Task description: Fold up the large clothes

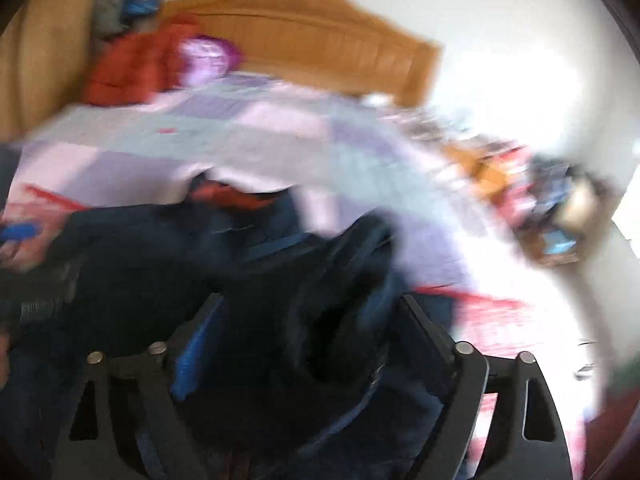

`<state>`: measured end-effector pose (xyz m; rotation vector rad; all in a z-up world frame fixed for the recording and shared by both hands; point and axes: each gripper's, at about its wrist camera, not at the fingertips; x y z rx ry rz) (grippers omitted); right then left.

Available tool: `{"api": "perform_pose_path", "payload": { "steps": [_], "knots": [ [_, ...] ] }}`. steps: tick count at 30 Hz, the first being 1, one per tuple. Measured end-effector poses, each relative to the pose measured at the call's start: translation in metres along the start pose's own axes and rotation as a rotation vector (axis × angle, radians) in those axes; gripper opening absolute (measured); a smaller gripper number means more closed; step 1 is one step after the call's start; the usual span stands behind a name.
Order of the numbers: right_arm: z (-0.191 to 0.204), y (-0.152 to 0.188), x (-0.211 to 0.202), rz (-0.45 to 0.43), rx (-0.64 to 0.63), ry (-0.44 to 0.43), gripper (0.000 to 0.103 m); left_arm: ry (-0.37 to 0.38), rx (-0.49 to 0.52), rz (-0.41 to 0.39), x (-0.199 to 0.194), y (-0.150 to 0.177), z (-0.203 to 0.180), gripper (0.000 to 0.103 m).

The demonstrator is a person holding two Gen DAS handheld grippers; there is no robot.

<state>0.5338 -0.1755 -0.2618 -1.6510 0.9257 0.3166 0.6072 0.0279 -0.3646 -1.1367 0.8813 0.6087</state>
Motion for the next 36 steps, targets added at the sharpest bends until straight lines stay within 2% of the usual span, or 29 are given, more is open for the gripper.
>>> {"api": "perform_pose_path", "payload": {
  "steps": [1, 3, 4, 6, 7, 9, 10, 13, 14, 15, 16, 17, 18, 19, 22, 23, 24, 26, 28, 34, 36],
  "knots": [
    [-0.008, -0.002, 0.006, 0.025, 0.029, 0.068, 0.091, 0.005, -0.005, 0.054, 0.016, 0.005, -0.002, 0.099],
    [-0.044, 0.006, 0.022, 0.115, 0.142, 0.123, 0.091, 0.048, -0.068, 0.051, 0.022, 0.012, 0.006, 0.1],
    [-0.057, 0.011, 0.025, 0.139, 0.176, 0.124, 0.091, 0.053, -0.083, 0.056, 0.023, 0.012, 0.008, 0.1],
    [-0.08, 0.02, 0.021, 0.104, 0.242, 0.032, 0.091, 0.048, -0.075, 0.041, 0.021, 0.012, 0.007, 0.1],
    [-0.082, 0.02, 0.013, 0.044, 0.24, -0.056, 0.091, 0.048, -0.069, 0.029, 0.018, 0.012, 0.007, 0.1],
    [-0.065, 0.014, 0.001, -0.031, 0.183, -0.205, 0.091, 0.049, -0.082, -0.001, 0.006, 0.009, 0.008, 0.099],
    [-0.046, 0.009, -0.002, -0.053, 0.124, -0.323, 0.091, 0.054, -0.106, -0.035, -0.002, 0.006, 0.011, 0.099],
    [0.013, -0.002, 0.014, 0.011, -0.003, -0.512, 0.091, 0.053, -0.164, -0.116, -0.016, -0.004, 0.02, 0.099],
    [0.029, -0.002, 0.027, 0.058, -0.014, -0.559, 0.091, 0.027, -0.156, -0.106, -0.012, -0.009, 0.02, 0.099],
    [0.039, 0.0, 0.037, 0.094, -0.026, -0.577, 0.091, -0.006, -0.141, -0.057, -0.002, -0.015, 0.019, 0.1],
    [0.049, 0.004, 0.054, 0.148, -0.052, -0.563, 0.091, -0.022, -0.129, -0.008, 0.01, -0.013, 0.021, 0.1],
    [0.053, 0.01, 0.075, 0.215, -0.085, -0.495, 0.091, 0.002, -0.125, 0.024, 0.022, -0.011, 0.026, 0.103],
    [0.045, 0.018, 0.091, 0.241, -0.083, -0.453, 0.091, 0.029, -0.132, 0.022, 0.026, -0.009, 0.031, 0.103],
    [0.032, 0.023, 0.099, 0.242, -0.057, -0.447, 0.09, 0.039, -0.134, 0.013, 0.027, -0.008, 0.034, 0.103],
    [-0.026, 0.042, 0.118, 0.244, 0.037, -0.38, 0.086, -0.007, -0.127, -0.037, 0.021, -0.007, 0.042, 0.103],
    [-0.043, 0.047, 0.123, 0.251, 0.062, -0.423, 0.077, -0.024, -0.138, -0.051, 0.02, -0.005, 0.045, 0.103],
    [-0.047, 0.05, 0.124, 0.252, 0.036, -0.426, 0.072, -0.044, -0.162, -0.059, 0.019, -0.003, 0.05, 0.103],
    [-0.042, 0.051, 0.122, 0.242, -0.044, -0.398, 0.072, -0.062, -0.188, -0.06, 0.021, 0.006, 0.061, 0.103],
    [-0.039, 0.052, 0.124, 0.244, -0.028, -0.395, 0.072, -0.035, -0.212, -0.003, 0.035, 0.01, 0.065, 0.103],
    [-0.03, 0.056, 0.117, 0.234, -0.019, -0.401, 0.072, -0.056, -0.126, 0.012, 0.044, 0.001, 0.06, 0.103],
    [-0.032, 0.052, 0.119, 0.235, -0.037, -0.418, 0.072, -0.042, -0.15, 0.027, 0.044, 0.004, 0.068, 0.103]
  ]
}}
Point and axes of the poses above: each gripper's, at about its wrist camera, not at the fingertips, and x roughly the way its jaws point, z to its left, y to its underside, and after that the axes turned 1 degree about -x, right-handed
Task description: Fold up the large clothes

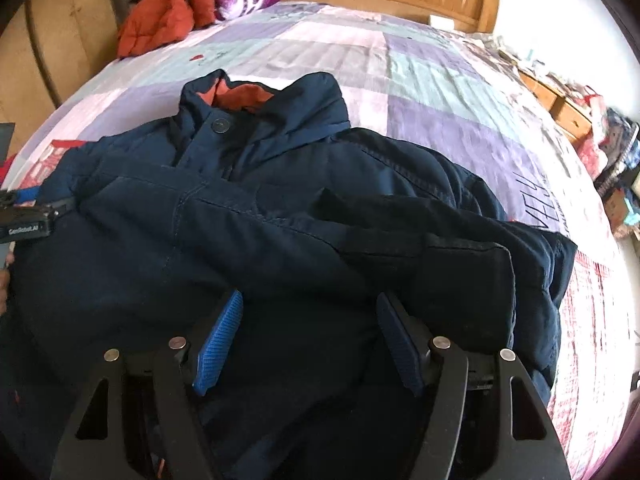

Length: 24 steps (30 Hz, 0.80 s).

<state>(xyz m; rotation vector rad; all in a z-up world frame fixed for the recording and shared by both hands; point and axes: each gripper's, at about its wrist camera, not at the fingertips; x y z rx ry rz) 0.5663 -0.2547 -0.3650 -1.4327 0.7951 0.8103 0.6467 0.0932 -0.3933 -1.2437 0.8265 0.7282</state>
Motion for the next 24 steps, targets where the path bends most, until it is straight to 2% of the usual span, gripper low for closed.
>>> {"api": "perform_pose_path", "payload": {
  "steps": [3, 6, 9, 11, 13, 15, 17, 19, 21, 22, 24],
  "knots": [
    [-0.002, 0.002, -0.004, 0.001, -0.024, 0.0, 0.072, -0.024, -0.017, -0.001, -0.006, 0.003, 0.009, 0.103],
    [-0.003, 0.005, -0.008, -0.004, -0.02, -0.003, 0.072, -0.072, 0.029, -0.016, -0.018, 0.01, 0.009, 0.103],
    [0.004, 0.006, -0.016, -0.013, -0.034, 0.039, 0.073, -0.106, 0.072, -0.068, -0.043, 0.019, 0.001, 0.101],
    [0.012, 0.008, -0.029, -0.038, -0.022, 0.096, 0.074, -0.08, 0.091, -0.118, -0.065, 0.026, -0.009, 0.101],
    [0.024, 0.012, -0.044, -0.072, 0.0, 0.077, 0.074, -0.046, 0.123, -0.162, -0.085, 0.036, -0.028, 0.101],
    [0.049, 0.019, -0.057, -0.103, -0.045, 0.043, 0.075, -0.008, 0.174, -0.185, -0.099, 0.048, -0.053, 0.101],
    [0.068, 0.027, -0.057, -0.09, -0.102, 0.012, 0.076, -0.006, 0.244, -0.176, -0.097, 0.059, -0.074, 0.101],
    [0.075, 0.036, -0.047, -0.05, -0.146, 0.037, 0.076, -0.03, 0.281, -0.134, -0.083, 0.067, -0.082, 0.102],
    [0.057, 0.045, -0.041, -0.026, -0.097, 0.06, 0.076, -0.009, 0.242, -0.098, -0.068, 0.07, -0.068, 0.103],
    [0.041, 0.05, -0.042, -0.027, -0.051, 0.073, 0.076, 0.017, 0.195, -0.079, -0.064, 0.068, -0.056, 0.103],
    [0.022, 0.055, -0.046, -0.034, -0.015, 0.071, 0.075, 0.03, 0.167, -0.068, -0.064, 0.067, -0.046, 0.103]
  ]
}}
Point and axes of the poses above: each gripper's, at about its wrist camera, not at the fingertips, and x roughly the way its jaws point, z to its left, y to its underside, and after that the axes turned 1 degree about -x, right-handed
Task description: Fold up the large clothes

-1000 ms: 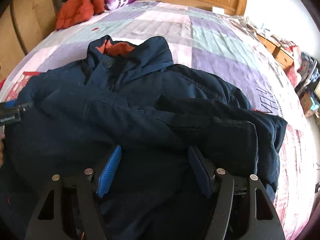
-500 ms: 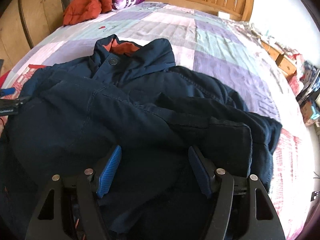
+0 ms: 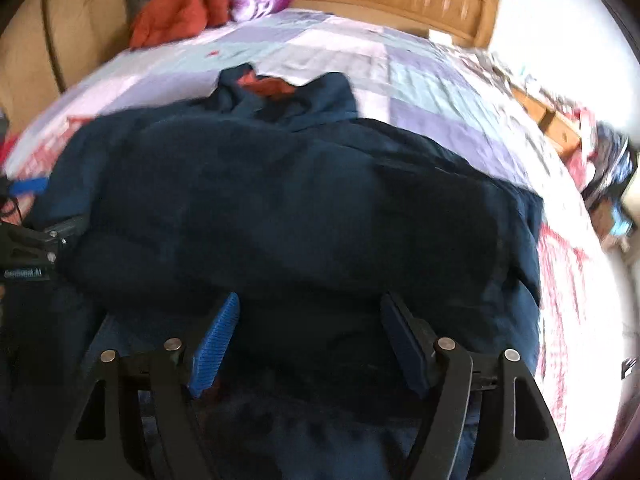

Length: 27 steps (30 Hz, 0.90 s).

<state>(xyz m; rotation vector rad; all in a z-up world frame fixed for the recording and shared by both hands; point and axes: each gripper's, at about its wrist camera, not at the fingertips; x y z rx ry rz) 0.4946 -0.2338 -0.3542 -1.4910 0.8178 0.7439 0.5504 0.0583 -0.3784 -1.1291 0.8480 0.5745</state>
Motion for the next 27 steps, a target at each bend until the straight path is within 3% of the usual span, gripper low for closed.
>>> {"api": "perform_pose_path", "payload": {
  "steps": [5, 15, 27],
  "knots": [
    [-0.027, 0.01, -0.011, -0.005, -0.003, 0.023, 0.075, -0.036, 0.015, -0.006, -0.01, 0.006, 0.007, 0.103],
    [-0.032, 0.034, -0.055, -0.014, 0.035, 0.058, 0.078, -0.112, -0.009, 0.02, -0.047, 0.038, 0.009, 0.102],
    [-0.034, 0.117, -0.113, 0.095, 0.163, 0.046, 0.078, -0.062, 0.045, 0.03, -0.129, 0.105, -0.052, 0.102]
  ]
}}
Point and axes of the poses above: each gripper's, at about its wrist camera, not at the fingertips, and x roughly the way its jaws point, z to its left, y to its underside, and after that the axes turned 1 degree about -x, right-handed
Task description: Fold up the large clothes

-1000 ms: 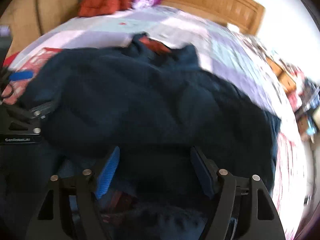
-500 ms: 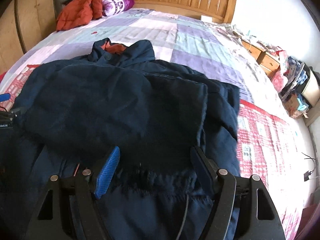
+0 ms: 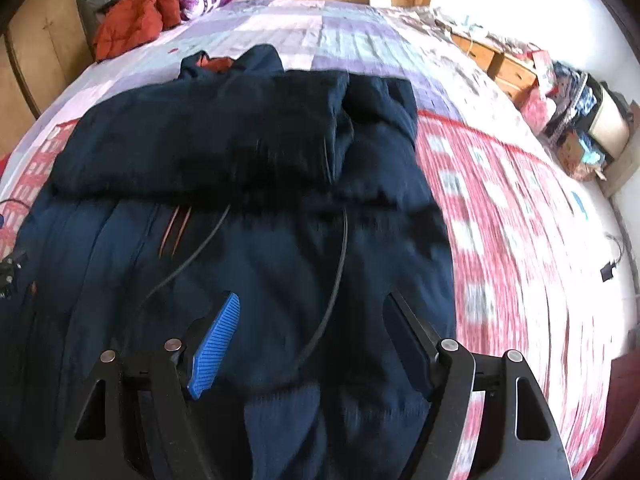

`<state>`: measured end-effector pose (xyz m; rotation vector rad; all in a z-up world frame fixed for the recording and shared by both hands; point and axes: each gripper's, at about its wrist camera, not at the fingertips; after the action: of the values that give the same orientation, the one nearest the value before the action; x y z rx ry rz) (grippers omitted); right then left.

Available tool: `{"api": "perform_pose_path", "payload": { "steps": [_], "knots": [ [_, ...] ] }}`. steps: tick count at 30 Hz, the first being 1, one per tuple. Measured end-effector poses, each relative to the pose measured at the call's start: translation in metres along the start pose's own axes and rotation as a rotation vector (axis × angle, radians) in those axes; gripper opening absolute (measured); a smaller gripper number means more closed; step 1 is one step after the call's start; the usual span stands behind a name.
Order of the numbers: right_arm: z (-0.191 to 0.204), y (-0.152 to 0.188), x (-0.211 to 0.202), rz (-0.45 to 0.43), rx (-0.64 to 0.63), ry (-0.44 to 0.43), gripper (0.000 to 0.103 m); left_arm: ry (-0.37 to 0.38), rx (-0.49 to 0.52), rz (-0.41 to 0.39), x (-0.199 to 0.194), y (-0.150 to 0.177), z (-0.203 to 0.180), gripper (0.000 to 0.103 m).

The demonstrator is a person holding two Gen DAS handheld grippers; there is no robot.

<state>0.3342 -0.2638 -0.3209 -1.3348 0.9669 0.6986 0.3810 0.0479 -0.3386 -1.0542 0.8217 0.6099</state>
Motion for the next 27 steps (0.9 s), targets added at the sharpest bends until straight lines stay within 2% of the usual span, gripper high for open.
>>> {"api": "perform_pose_path", "payload": {
  "steps": [10, 20, 27],
  "knots": [
    [-0.004, 0.068, -0.029, 0.052, 0.03, -0.031, 0.078, 0.017, 0.005, 0.045, -0.041, 0.059, -0.037, 0.102],
    [0.008, 0.138, -0.061, 0.087, -0.049, -0.065, 0.078, -0.009, -0.064, 0.099, -0.083, 0.136, -0.03, 0.102],
    [0.02, 0.195, -0.093, 0.102, -0.05, -0.046, 0.078, 0.013, -0.046, 0.113, -0.109, 0.192, -0.027, 0.102]
  ]
}}
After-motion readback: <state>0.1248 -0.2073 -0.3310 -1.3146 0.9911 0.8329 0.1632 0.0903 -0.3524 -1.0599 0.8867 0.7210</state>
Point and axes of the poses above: each gripper's, at about its wrist camera, not at the fingertips, and x roughly the way its jaws point, z to its left, y to its underside, and after that the axes turned 1 degree about -x, right-handed
